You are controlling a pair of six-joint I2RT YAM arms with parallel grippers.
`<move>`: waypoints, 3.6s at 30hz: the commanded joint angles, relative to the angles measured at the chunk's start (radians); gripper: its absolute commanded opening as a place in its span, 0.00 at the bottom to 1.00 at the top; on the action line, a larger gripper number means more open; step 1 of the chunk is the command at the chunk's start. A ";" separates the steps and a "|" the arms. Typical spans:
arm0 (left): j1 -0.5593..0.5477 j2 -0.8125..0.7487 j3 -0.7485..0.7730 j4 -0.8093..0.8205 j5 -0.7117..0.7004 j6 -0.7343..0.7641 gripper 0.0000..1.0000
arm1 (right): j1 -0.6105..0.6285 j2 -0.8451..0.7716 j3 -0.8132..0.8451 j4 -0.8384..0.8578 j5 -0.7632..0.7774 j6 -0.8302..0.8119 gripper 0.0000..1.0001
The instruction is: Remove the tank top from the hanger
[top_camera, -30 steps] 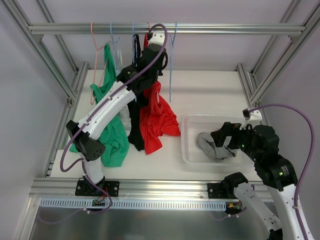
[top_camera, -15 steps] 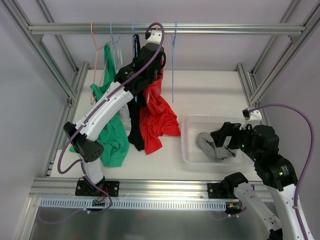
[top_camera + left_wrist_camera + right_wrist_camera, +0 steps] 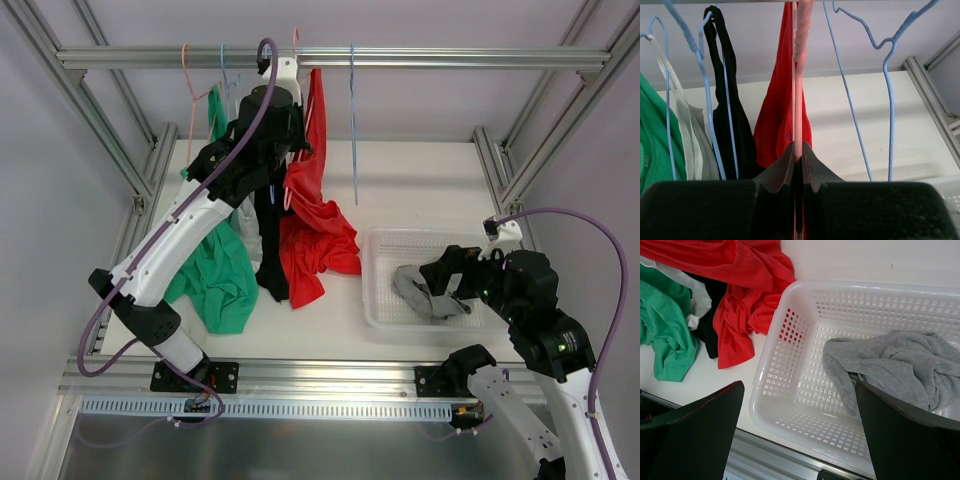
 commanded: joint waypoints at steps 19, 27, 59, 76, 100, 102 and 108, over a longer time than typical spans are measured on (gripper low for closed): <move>-0.155 -0.588 -0.602 0.126 0.131 -0.058 0.00 | -0.002 0.075 -0.053 0.386 -0.676 0.034 0.99; -0.223 -0.980 -1.065 0.076 0.173 -0.235 0.00 | 0.150 0.133 -0.103 0.589 -0.661 0.125 1.00; -0.224 -1.249 -1.288 0.042 0.642 -0.375 0.00 | 0.638 0.603 -0.186 0.874 0.357 0.036 0.36; -0.224 -1.307 -1.244 0.039 0.653 -0.329 0.00 | 0.568 0.407 -0.252 0.882 0.547 0.069 0.00; -0.226 -0.844 -1.151 1.268 0.396 0.086 0.00 | 0.715 0.286 -0.241 0.739 -0.062 0.092 0.00; -0.226 -0.830 -1.202 1.324 0.311 0.138 0.00 | 0.751 0.320 -0.310 0.770 -0.007 0.117 0.00; -0.227 -0.861 -1.317 1.489 0.224 0.194 0.00 | 0.805 0.504 -0.340 0.791 0.156 0.184 0.07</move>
